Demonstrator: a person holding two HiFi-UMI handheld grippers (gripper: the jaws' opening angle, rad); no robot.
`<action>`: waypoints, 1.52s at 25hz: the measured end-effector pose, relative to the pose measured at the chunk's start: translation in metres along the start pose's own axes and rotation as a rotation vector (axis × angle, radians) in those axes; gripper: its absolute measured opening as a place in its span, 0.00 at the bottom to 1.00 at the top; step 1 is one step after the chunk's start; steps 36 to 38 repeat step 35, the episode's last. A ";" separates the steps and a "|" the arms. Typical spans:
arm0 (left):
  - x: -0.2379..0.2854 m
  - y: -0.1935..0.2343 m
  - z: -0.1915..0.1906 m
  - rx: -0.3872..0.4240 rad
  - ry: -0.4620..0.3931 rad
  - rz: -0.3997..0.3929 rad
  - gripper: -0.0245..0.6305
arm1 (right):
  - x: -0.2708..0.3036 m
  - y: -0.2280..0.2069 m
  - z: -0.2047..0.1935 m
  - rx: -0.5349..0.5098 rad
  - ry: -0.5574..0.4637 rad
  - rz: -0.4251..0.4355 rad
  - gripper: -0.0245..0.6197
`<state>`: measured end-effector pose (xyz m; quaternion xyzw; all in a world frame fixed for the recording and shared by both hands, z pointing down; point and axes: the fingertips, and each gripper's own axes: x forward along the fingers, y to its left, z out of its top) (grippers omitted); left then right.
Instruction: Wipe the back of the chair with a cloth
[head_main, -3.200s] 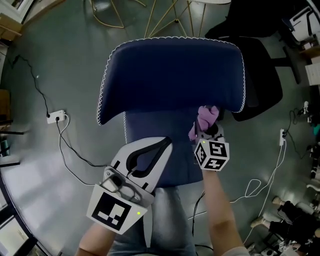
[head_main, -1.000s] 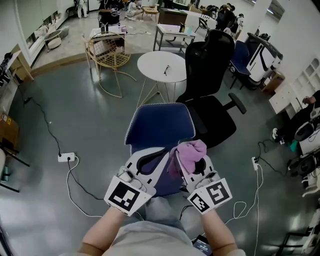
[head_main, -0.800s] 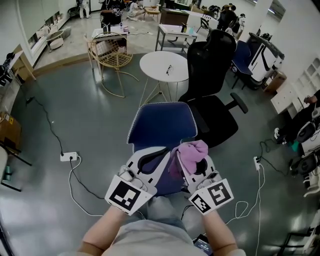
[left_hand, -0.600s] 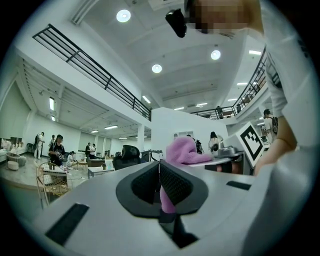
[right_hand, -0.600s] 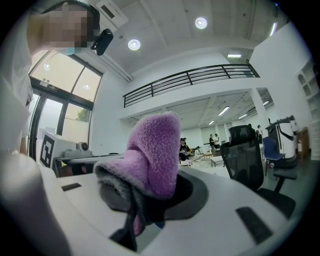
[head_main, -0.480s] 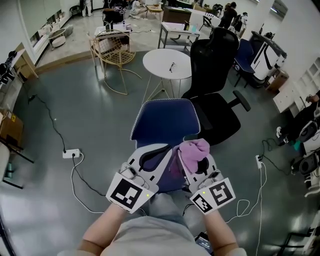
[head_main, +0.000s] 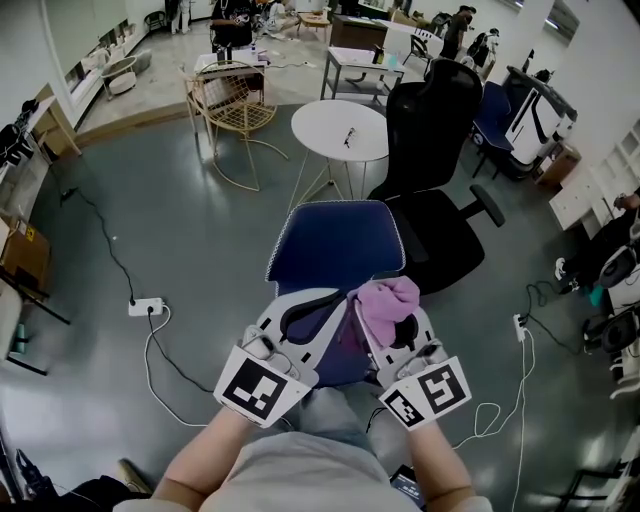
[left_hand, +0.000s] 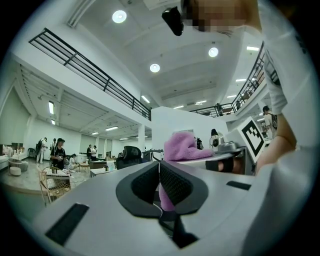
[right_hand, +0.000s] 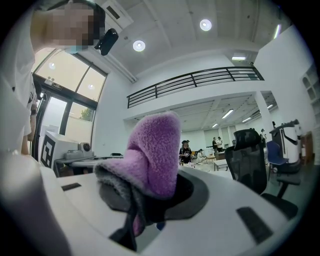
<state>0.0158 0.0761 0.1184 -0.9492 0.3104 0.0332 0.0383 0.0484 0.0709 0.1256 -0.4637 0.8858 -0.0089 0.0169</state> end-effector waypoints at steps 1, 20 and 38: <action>-0.001 0.001 0.001 -0.001 -0.002 0.003 0.06 | 0.001 0.001 0.000 0.004 -0.001 0.003 0.23; -0.006 0.005 0.003 0.006 -0.005 0.025 0.06 | 0.007 0.007 0.004 0.010 -0.009 0.028 0.23; 0.000 0.001 0.002 0.005 0.002 0.026 0.06 | 0.004 0.004 0.001 0.018 -0.002 0.044 0.23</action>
